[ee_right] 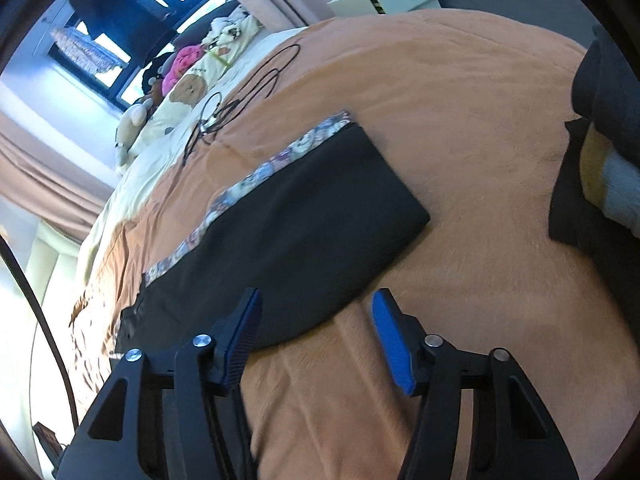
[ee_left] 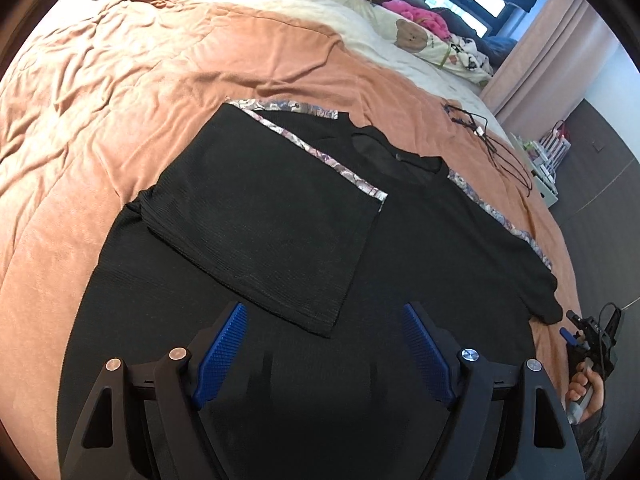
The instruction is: Fold small clothes
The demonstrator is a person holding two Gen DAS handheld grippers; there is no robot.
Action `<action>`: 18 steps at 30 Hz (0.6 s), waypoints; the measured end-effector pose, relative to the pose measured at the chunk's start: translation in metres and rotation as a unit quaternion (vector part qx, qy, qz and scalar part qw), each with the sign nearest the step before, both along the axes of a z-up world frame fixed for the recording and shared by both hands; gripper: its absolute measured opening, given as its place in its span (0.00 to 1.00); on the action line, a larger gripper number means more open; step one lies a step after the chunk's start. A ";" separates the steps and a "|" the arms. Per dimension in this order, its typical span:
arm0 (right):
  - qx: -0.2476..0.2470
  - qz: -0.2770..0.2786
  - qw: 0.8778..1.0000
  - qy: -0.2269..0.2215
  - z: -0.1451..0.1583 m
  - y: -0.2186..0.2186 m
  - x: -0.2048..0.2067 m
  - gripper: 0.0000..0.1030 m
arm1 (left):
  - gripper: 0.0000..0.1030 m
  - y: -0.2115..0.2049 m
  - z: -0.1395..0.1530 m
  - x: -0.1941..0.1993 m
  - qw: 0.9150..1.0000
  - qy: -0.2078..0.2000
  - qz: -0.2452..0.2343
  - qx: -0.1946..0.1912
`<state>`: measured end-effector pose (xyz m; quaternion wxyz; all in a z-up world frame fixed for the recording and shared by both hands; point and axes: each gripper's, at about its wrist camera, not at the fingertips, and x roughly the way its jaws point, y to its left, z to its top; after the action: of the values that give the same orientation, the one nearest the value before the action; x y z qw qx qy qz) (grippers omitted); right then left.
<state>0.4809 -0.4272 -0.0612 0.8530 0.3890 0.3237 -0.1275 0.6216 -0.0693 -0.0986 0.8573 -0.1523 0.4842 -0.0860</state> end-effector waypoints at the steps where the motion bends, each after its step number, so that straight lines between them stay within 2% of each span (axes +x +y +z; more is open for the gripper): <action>1: 0.000 -0.004 1.000 0.005 -0.003 -0.002 0.003 0.54 | 0.79 0.000 -0.002 0.001 1.000 0.000 0.002 0.000; 5: 0.017 -0.026 0.999 0.015 -0.014 -0.011 0.009 0.53 | 0.78 -0.001 -0.011 0.005 1.000 0.004 0.010 -0.002; 7: 0.042 -0.037 0.998 0.005 -0.020 -0.015 0.008 0.47 | 0.78 -0.001 -0.013 0.006 1.000 0.004 0.011 -0.002; 9: 0.047 -0.044 0.998 -0.005 -0.021 -0.019 0.009 0.42 | 0.78 -0.003 -0.014 0.007 1.000 0.002 0.009 0.001; 14: 0.066 -0.058 0.996 -0.025 -0.027 -0.026 0.015 0.40 | 0.78 -0.004 -0.018 0.009 1.000 0.004 0.010 0.006; 16: 0.063 -0.057 0.996 -0.027 -0.032 -0.030 0.021 0.31 | 0.78 -0.003 -0.020 0.009 1.000 0.007 0.012 0.006; 18: 0.059 -0.047 0.997 -0.025 -0.031 -0.032 0.022 0.12 | 0.78 -0.002 -0.021 0.009 1.000 0.006 0.012 0.007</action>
<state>0.5030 -0.4596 -0.0925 0.8293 0.4569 0.2904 -0.1386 0.6303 -0.0711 -0.1193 0.8562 -0.1522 0.4885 -0.0713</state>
